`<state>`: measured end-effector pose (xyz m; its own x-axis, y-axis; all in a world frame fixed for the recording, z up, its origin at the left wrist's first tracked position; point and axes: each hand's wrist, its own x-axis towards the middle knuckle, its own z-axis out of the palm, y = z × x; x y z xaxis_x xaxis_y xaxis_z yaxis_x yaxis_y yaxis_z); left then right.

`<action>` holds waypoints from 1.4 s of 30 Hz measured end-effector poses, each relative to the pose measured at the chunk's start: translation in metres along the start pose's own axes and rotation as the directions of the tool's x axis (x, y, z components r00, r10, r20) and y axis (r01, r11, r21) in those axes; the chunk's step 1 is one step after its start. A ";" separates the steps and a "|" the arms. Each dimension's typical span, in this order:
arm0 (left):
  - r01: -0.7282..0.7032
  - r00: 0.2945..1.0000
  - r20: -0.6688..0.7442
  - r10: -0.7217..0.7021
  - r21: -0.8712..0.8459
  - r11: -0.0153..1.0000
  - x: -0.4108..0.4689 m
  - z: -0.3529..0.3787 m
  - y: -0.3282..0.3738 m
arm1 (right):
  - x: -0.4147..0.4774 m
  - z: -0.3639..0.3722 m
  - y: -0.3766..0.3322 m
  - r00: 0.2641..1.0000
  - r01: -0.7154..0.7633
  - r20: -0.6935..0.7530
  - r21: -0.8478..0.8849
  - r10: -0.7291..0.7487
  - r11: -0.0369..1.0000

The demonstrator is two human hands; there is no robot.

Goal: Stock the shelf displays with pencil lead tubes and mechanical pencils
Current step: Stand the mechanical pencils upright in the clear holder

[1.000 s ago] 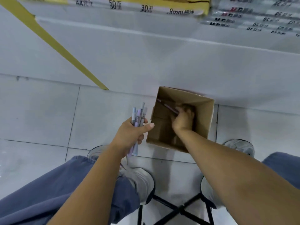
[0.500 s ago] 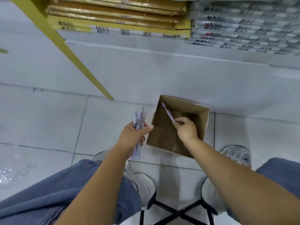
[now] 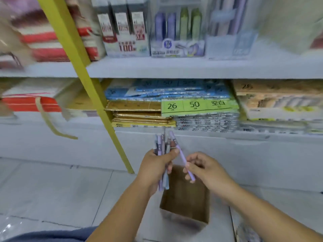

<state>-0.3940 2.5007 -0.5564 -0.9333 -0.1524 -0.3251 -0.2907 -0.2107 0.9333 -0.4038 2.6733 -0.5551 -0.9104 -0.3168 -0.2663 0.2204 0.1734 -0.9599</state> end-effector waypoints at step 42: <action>-0.490 0.842 0.188 0.505 -0.121 0.863 0.030 0.097 0.225 | 0.029 -0.128 -0.301 0.416 0.571 -0.209 -0.698 -0.885 0.433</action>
<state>-0.5079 2.5422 -0.3417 -0.9726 -0.0530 0.2263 0.2324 -0.2240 0.9465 -0.5410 2.7314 -0.2623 -0.6467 -0.0907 0.7574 -0.6688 0.5450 -0.5057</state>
